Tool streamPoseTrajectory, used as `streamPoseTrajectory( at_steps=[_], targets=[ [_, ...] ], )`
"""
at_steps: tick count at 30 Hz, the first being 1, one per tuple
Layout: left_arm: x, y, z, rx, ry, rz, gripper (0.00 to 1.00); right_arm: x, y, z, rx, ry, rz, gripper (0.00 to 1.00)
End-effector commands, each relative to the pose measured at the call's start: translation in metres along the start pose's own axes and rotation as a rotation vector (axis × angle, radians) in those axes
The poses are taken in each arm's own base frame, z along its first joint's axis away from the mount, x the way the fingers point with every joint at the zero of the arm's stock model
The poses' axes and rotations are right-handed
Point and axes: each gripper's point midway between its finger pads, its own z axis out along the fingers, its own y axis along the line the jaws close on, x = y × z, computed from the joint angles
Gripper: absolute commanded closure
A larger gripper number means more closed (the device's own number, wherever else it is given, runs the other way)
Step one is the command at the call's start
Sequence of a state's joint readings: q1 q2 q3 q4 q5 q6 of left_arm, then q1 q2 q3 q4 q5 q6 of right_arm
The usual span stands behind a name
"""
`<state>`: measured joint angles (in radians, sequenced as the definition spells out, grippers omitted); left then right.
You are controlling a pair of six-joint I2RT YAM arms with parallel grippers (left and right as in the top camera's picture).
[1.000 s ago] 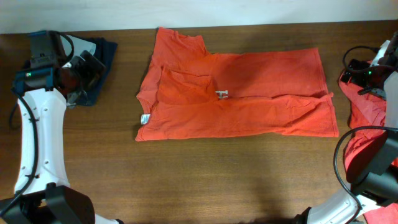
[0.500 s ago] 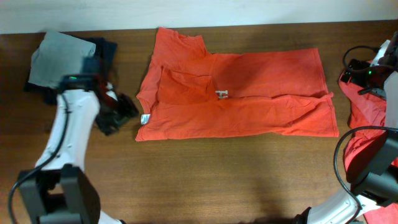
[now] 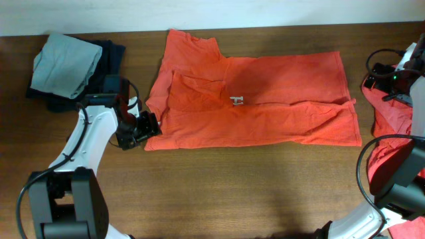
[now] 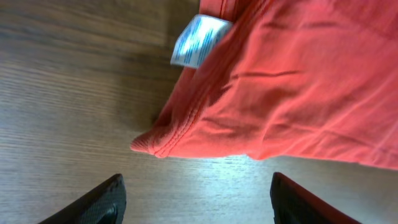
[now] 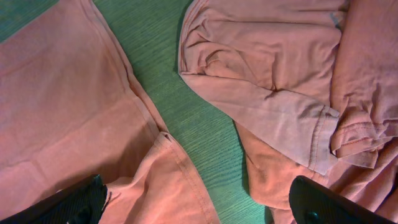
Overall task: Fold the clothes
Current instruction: 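Release the right edge and move the left gripper to the lower left edge, then grasp the folded shirt's lower left edge with the left gripper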
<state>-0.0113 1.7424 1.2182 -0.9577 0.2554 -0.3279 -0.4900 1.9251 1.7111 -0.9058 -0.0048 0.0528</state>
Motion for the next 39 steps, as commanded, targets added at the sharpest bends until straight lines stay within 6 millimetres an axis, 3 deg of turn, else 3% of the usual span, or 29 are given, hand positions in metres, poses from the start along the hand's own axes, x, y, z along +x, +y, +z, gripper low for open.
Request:
streamPoseTrajectory(
  at_steps=[1, 4, 11, 19, 30, 39],
  targets=[
    [0.008, -0.012, 0.002, 0.043, 0.021, 0.083, 0.26, -0.003, 0.002, -0.003, -0.002, -0.011, 0.003, 0.01],
    [0.014, -0.031, 0.003, 0.118, 0.037, 0.157, 0.25, -0.003, 0.002, -0.003, -0.002, -0.011, 0.003, 0.01],
    [0.012, -0.037, 0.004, 0.12, 0.022, 0.181, 0.25, -0.003, 0.002, -0.003, -0.002, -0.011, 0.003, 0.01],
    [0.005, -0.008, 0.013, -0.039, -0.022, 0.141, 0.25, -0.003, 0.002, -0.003, -0.002, -0.011, 0.003, 0.01],
    [0.005, 0.004, 0.048, -0.046, -0.016, 0.135, 0.26, -0.003, 0.002, -0.003, -0.002, -0.011, 0.003, 0.01],
    [-0.002, 0.017, 0.05, -0.126, -0.042, 0.135, 0.3, -0.003, 0.002, -0.003, -0.002, -0.011, 0.003, 0.01]
  ],
)
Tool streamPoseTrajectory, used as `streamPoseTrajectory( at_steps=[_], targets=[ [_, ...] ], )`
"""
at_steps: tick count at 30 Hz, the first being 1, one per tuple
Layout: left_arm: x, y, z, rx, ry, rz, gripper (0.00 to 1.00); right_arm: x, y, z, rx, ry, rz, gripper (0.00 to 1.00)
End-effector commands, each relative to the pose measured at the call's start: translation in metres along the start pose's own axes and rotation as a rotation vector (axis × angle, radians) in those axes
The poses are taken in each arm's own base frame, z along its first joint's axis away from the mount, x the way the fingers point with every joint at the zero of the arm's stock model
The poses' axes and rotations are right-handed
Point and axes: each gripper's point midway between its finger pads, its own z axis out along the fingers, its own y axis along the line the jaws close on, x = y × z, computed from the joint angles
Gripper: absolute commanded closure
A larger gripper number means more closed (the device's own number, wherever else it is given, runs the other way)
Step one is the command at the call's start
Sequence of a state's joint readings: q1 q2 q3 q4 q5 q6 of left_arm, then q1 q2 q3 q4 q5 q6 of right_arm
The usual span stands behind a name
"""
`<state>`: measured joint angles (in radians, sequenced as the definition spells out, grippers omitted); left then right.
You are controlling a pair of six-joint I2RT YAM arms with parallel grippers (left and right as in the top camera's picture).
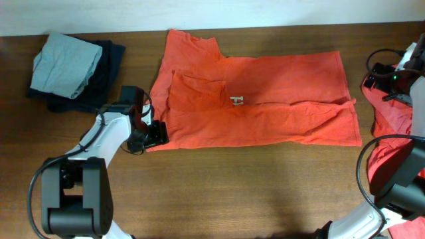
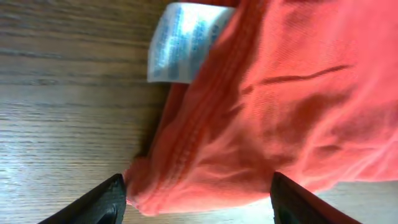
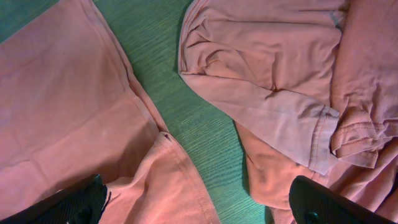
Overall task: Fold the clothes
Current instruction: 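Grasp the folded shirt's lower left edge with the left gripper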
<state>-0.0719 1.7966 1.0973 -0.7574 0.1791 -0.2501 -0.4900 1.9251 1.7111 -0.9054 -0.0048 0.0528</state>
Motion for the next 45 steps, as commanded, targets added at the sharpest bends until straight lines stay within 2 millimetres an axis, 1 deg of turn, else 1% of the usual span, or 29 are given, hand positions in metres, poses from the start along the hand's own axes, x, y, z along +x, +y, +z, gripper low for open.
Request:
streamPoseTrajectory(
  at_steps=[1, 2, 4, 7, 9, 12, 13, 15, 20, 28, 32, 35, 39, 40, 41, 42, 45],
  targets=[
    [-0.001, 0.013, 0.004, -0.066, -0.006, -0.006, 0.31, -0.003, 0.002, -0.003, -0.002, -0.011, 0.003, 0.01],
    [-0.001, 0.013, 0.004, -0.065, -0.005, -0.005, 0.35, -0.003, 0.002, -0.003, -0.002, -0.011, 0.003, 0.01],
    [0.0, 0.013, 0.005, -0.066, -0.002, -0.005, 0.46, -0.003, 0.002, -0.003, -0.002, -0.011, 0.003, 0.01],
    [0.003, 0.014, 0.007, -0.07, 0.014, 0.003, 0.57, -0.003, 0.002, -0.003, -0.002, -0.011, 0.003, 0.01],
    [0.006, 0.015, 0.007, -0.074, 0.029, 0.012, 0.66, -0.003, 0.002, -0.003, -0.002, -0.011, 0.003, 0.01],
    [0.006, 0.018, 0.007, -0.091, 0.026, 0.012, 0.8, -0.003, 0.002, -0.003, -0.002, -0.011, 0.003, 0.02],
    [0.005, 0.02, 0.006, -0.1, 0.02, 0.012, 0.87, -0.003, 0.002, -0.003, -0.002, -0.011, 0.003, 0.01],
    [0.002, 0.023, 0.006, -0.121, 0.009, 0.013, 0.92, -0.003, 0.002, -0.003, -0.002, -0.011, 0.003, 0.01],
    [-0.006, 0.032, 0.001, -0.179, -0.019, 0.016, 0.92, -0.003, 0.002, -0.003, -0.002, -0.011, 0.003, 0.01],
    [-0.017, 0.028, -0.006, -0.174, -0.048, 0.019, 0.92, -0.003, 0.002, -0.003, -0.002, -0.011, 0.003, 0.02],
    [-0.029, 0.031, -0.014, -0.2, -0.083, 0.018, 0.92, -0.003, 0.002, -0.003, -0.002, -0.011, 0.003, 0.01],
    [-0.038, 0.028, -0.02, -0.201, -0.109, 0.019, 0.92, -0.003, 0.002, -0.003, -0.002, -0.011, 0.003, 0.01],
    [-0.042, 0.027, -0.023, -0.198, -0.121, 0.02, 0.92, -0.003, 0.002, -0.003, -0.002, -0.011, 0.003, 0.01],
    [-0.041, 0.027, -0.023, -0.199, -0.117, 0.02, 0.92, -0.004, 0.003, -0.003, -0.002, -0.017, 0.003, 0.01],
    [-0.04, 0.027, -0.023, -0.201, -0.113, 0.02, 0.92, -0.01, 0.003, -0.004, -0.004, -0.043, 0.003, 0.01],
    [-0.038, 0.028, -0.022, -0.202, -0.106, 0.019, 0.92, -0.025, 0.004, -0.005, -0.007, -0.101, 0.003, 0.01],
    [-0.037, 0.028, -0.022, -0.204, -0.099, 0.019, 0.92, -0.041, 0.005, -0.007, -0.011, -0.167, 0.003, 0.01]
  ],
)
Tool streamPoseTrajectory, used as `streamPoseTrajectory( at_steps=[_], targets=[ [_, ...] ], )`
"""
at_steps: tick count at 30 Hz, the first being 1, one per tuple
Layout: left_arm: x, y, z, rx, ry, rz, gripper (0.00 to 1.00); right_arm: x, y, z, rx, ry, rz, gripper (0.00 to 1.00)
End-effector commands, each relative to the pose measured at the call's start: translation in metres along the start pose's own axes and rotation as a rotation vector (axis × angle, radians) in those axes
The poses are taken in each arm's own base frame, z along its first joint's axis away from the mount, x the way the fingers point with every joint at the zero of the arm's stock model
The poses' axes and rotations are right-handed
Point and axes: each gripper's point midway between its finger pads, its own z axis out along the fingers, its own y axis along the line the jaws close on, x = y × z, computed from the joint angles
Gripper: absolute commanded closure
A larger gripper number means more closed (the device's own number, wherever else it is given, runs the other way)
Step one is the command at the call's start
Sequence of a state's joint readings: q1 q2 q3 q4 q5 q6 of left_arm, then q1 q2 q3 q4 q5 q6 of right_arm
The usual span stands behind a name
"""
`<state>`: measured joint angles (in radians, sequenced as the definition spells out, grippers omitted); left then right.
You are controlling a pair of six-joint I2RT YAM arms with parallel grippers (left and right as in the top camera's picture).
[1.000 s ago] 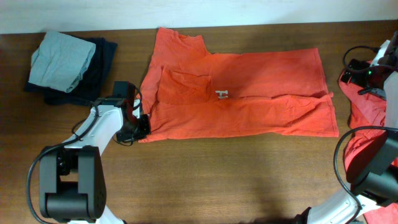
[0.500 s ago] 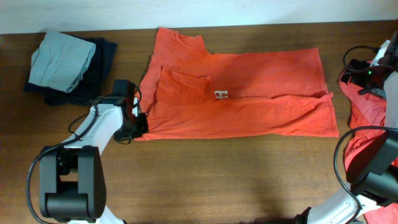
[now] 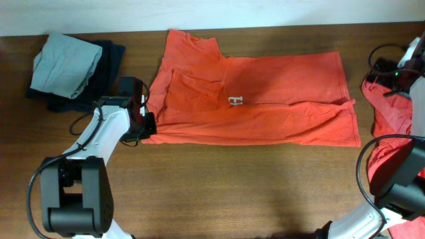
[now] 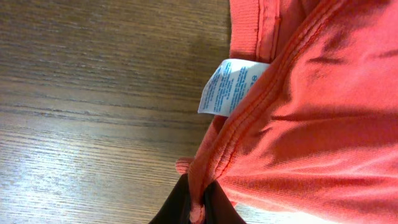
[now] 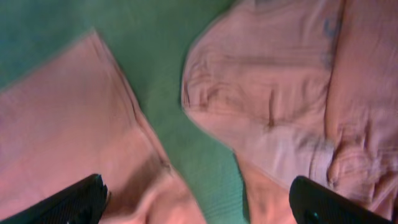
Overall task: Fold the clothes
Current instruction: 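Grasp the folded shirt's lower left edge with the left gripper, then move the right gripper to the lower right edge and grasp it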
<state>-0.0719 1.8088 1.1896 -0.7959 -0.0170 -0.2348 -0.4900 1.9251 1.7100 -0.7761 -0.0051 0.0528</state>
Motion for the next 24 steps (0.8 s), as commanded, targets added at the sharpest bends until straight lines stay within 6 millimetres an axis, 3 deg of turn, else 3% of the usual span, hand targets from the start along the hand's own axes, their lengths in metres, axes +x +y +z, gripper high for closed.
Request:
streamPoseTrajectory(
  at_steps=[1, 9, 12, 14, 15, 17, 18, 19, 24],
  targets=[
    [-0.006, 0.005, -0.001, -0.023, -0.012, 0.0, 0.92, -0.012, 0.003, -0.004, -0.004, -0.048, 0.003, 0.01],
    [-0.008, -0.001, -0.001, 0.009, -0.019, 0.0, 0.9, -0.014, 0.01, -0.004, -0.043, -0.056, 0.003, 0.01],
    [-0.007, -0.001, -0.001, 0.007, -0.012, 0.001, 0.89, 0.023, 0.03, -0.007, -0.161, 0.098, 0.01, 0.01],
    [-0.007, -0.001, -0.001, 0.007, -0.012, 0.0, 0.88, 0.04, 0.032, -0.009, -0.179, 0.17, 0.019, 0.01],
    [-0.007, -0.001, -0.001, 0.008, -0.014, 0.0, 0.88, 0.052, 0.032, -0.012, -0.176, 0.218, 0.024, 0.14],
    [-0.008, -0.001, -0.001, 0.008, -0.016, 0.0, 0.87, 0.081, 0.03, -0.02, -0.167, 0.344, 0.036, 0.5],
    [-0.008, -0.001, -0.001, 0.008, -0.016, 0.0, 0.87, 0.092, 0.029, -0.024, -0.163, 0.39, 0.039, 0.79],
    [-0.008, -0.001, -0.001, 0.008, -0.016, 0.0, 0.87, 0.101, 0.028, -0.028, -0.156, 0.43, 0.042, 0.96],
    [-0.01, -0.001, -0.001, 0.01, -0.023, 0.0, 0.87, 0.132, 0.013, -0.039, -0.068, 0.566, 0.034, 0.96]
  ],
)
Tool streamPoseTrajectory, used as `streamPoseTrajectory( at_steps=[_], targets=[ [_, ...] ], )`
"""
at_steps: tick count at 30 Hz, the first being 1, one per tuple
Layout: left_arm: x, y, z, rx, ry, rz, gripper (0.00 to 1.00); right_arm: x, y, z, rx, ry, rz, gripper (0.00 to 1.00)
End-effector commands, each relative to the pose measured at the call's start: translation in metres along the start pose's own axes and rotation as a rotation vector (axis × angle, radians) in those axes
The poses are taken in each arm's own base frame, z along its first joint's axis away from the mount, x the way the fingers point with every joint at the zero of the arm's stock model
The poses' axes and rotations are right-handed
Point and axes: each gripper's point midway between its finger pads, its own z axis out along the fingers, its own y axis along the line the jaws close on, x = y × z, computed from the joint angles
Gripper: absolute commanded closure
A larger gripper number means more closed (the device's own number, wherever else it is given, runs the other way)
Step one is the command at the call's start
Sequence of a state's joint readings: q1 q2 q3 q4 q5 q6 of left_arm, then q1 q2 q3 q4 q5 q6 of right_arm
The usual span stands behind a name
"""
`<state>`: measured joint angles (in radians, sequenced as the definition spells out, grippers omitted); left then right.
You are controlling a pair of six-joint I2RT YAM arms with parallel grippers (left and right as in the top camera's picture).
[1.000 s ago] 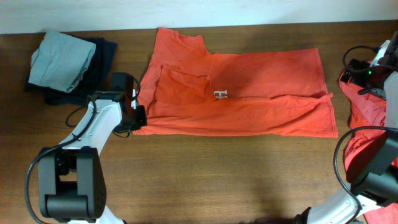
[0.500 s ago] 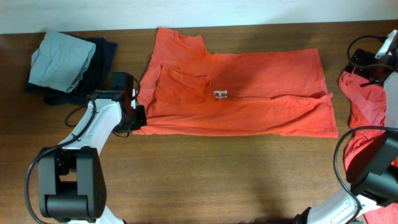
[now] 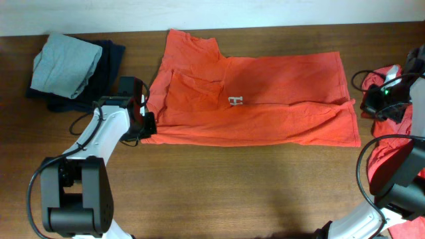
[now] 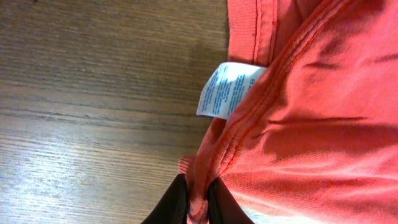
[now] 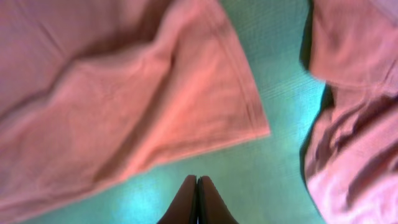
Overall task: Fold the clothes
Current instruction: 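Move the right gripper to the lower right edge and grasp it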
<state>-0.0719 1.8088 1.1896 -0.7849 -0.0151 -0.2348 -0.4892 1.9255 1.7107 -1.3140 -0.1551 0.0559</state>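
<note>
An orange T-shirt (image 3: 259,99) lies spread across the middle of the table, folded lengthwise with its lower edge doubled over. My left gripper (image 3: 147,127) is shut on the shirt's front left corner (image 4: 205,168), the cloth pinched between its dark fingers (image 4: 177,202); a white care label (image 4: 227,90) shows just above. My right gripper (image 5: 197,190) is shut and empty, over bare table just off the shirt's front right corner (image 5: 249,118), which is at the right end of the shirt (image 3: 352,136).
A pile of folded grey and dark clothes (image 3: 70,66) sits at the back left. A heap of red-pink garments (image 3: 392,126) lies at the right edge, close beside my right arm (image 3: 375,99). Bare wood runs along the front of the table (image 3: 232,192).
My right gripper has come in from the far right edge to the shirt's front right corner and has shut with nothing in it. My left gripper still pinches the left corner.
First my left gripper stood open just off the shirt's front left corner. Then it was open around that corner, and after that shut on it. My right gripper stayed open over the red heap at the right, and now sits shut by the shirt's right corner.
</note>
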Motion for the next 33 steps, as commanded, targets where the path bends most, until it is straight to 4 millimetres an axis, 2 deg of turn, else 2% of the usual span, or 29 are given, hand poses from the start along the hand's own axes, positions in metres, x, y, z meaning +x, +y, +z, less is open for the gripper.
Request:
streamPoseTrajectory(
  at_steps=[1, 4, 7, 12, 19, 21, 27, 33],
  targets=[
    [-0.007, 0.0, -0.001, 0.005, -0.013, 0.0, 0.87, 0.012, -0.014, 0.002, 0.088, 0.043, 0.007, 0.96],
    [-0.007, 0.0, -0.001, 0.004, -0.014, 0.0, 0.87, 0.017, -0.026, 0.017, 0.141, 0.057, 0.029, 0.96],
    [-0.007, 0.0, -0.001, 0.002, -0.014, -0.001, 0.87, 0.021, -0.03, 0.044, 0.141, 0.057, 0.027, 0.96],
    [-0.007, 0.0, -0.001, 0.002, -0.014, -0.001, 0.87, 0.029, -0.036, 0.076, 0.142, 0.053, 0.028, 0.96],
    [-0.008, 0.006, -0.001, -0.03, -0.021, -0.001, 0.88, 0.029, -0.039, 0.098, 0.141, 0.023, 0.026, 0.96],
    [-0.009, 0.007, -0.001, -0.032, -0.022, -0.003, 0.91, 0.028, -0.041, 0.103, 0.144, 0.028, 0.03, 0.96],
    [-0.009, 0.008, -0.002, -0.037, -0.023, -0.005, 0.92, 0.034, -0.047, 0.122, 0.168, 0.079, 0.039, 0.96],
    [-0.009, 0.035, -0.004, -0.188, -0.036, -0.028, 0.92, 0.038, -0.061, 0.139, 0.232, 0.113, 0.078, 0.96]
  ],
)
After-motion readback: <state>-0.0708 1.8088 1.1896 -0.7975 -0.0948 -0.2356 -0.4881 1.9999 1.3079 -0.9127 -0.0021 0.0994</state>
